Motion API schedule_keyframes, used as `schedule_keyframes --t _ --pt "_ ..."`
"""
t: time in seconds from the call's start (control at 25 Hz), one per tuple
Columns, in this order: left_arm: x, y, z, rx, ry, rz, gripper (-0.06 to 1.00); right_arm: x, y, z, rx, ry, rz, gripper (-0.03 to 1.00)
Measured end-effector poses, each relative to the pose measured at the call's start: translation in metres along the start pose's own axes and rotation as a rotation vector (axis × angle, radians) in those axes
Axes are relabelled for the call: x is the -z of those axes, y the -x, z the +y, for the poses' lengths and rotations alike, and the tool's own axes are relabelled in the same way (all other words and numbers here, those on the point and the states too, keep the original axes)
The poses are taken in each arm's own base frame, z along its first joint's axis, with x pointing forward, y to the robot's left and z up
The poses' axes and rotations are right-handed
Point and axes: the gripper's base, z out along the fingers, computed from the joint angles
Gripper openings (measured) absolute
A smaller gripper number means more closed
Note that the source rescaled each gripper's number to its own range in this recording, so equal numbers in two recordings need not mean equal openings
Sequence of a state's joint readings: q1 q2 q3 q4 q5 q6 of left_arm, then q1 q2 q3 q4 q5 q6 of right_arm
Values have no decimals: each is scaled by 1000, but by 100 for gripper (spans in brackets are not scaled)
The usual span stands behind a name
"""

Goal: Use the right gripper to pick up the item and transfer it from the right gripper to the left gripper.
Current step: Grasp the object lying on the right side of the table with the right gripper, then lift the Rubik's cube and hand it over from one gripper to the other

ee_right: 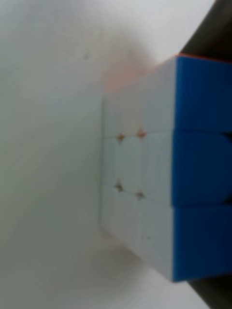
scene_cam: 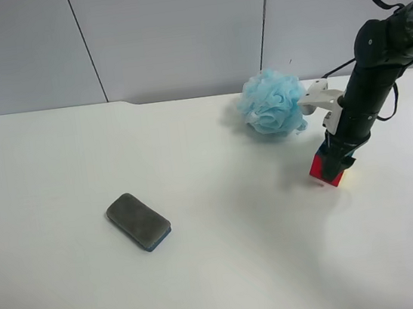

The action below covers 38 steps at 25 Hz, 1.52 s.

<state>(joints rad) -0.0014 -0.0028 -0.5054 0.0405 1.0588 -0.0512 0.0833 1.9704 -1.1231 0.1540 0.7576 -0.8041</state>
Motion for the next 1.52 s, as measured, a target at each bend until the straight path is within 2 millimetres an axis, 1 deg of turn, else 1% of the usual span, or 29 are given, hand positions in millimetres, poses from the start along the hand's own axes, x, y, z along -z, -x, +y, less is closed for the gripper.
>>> schedule_keyframes --t 0.04,0.08,0.12,0.44,0.56,0.64,0.72,0.88,1.08,1.24,1.36,1.52 --pt "0 0 0 0 0 0 100 1 0 0 0 0 0 15" --pt "0 0 0 0 0 0 100 1 0 0 0 -1 -1 9" --pt "0 0 0 0 0 0 100 2 0 0 1 1 0 0" --pt "0 0 0 0 0 0 100 4 -2 3 -21 27 25 0" --pt "0 0 0 0 0 0 100 11 -2 4 -54 44 39 0" --pt "0 0 0 0 0 0 100 24 0 5 -75 35 16 0" --pt "0 0 0 0 0 0 100 41 2 8 -79 22 -19 0" --pt "0 0 0 0 0 0 100 80 3 17 -97 -3 -125 0" --pt "0 0 0 0 0 0 100 121 4 35 -104 -13 -262 0" --pt "0 0 0 0 0 0 100 143 12 63 -21 -28 -325 0" --pt "0 0 0 0 0 0 100 152 20 87 52 -18 -356 0" --pt "0 0 0 0 0 0 100 158 28 114 128 13 -382 0"
